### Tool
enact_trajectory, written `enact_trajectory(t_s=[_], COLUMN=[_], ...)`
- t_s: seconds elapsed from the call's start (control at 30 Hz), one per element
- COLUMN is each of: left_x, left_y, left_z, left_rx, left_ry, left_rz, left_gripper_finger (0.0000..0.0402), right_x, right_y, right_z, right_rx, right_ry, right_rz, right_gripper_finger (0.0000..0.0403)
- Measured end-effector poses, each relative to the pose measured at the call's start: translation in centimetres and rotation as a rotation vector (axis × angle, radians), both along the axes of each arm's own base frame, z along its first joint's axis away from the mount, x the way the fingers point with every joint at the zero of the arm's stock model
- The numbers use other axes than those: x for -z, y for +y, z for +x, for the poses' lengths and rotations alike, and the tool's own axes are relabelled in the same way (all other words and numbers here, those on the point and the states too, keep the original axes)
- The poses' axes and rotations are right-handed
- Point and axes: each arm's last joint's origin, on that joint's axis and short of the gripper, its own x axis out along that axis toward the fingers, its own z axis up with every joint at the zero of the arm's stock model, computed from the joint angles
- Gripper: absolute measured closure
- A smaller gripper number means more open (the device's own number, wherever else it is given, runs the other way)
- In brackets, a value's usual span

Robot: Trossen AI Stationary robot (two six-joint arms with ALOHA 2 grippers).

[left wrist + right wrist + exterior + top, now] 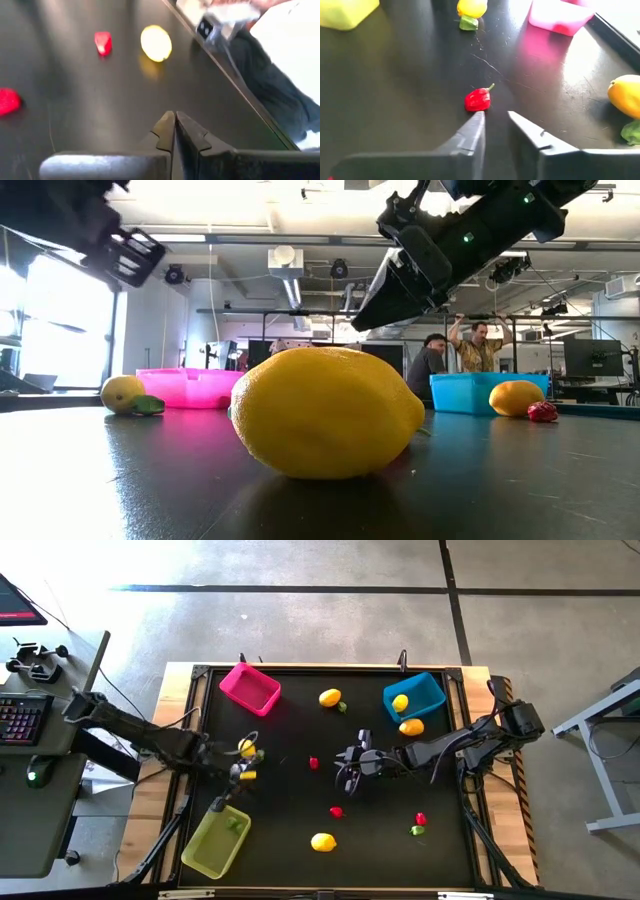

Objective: Sort produce into baskets
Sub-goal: Put the yellow lemon into the blue bin

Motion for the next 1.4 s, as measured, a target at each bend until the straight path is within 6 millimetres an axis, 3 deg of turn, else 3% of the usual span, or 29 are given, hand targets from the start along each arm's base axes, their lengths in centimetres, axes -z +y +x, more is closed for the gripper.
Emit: enact_trajectory(t_s=[0.1,0.17,0.37,0.67,0.93,1.2,1.4], left_x=[0.8,1.4,2.2,3.0,3.1,3.4,3.4], left_y=[1.3,2.3,4.2,5.9,7.2,8.1,8.3], left_z=[0.5,0.6,0.6,-0.1,-0.3,-0.3,-0.4], left_rx=[-0.028,-0.077,-0.165,-0.242,-0.320,-0.455,-0.475], left_ry=[-0.098,-0.155,-0.348,-0.515,-0.542,-0.511,-0.500], left_rz=[-0.027,-0.034,-0.024,0.042,0.068,0.119,0.106], left_gripper_finger=[0.0401,0.0401,0.0401,0.0401,0.0401,0.0401,0.0401], right_x=[0.0,0.1,0.2,2.3,2.2,2.1,2.1], right_y=[0.0,-0.2,-1.1,-2.6,-3.1,-5.7,-7.5], right_z=[0.0,-0.1,0.0,-1.3,-1.3,-1.0,-1.1], right_rx=[0.004,0.021,0.052,0.119,0.220,0.287,0.325], right_ry=[0.007,0.011,0.006,-0.025,-0.064,-0.072,-0.078], right_rz=[-0.017,-0.028,-0.030,0.013,0.063,0.086,0.115], right_gripper_finger=[0.0383,0.0396,0.0396,0.0402,0.0400,0.0399,0.0355])
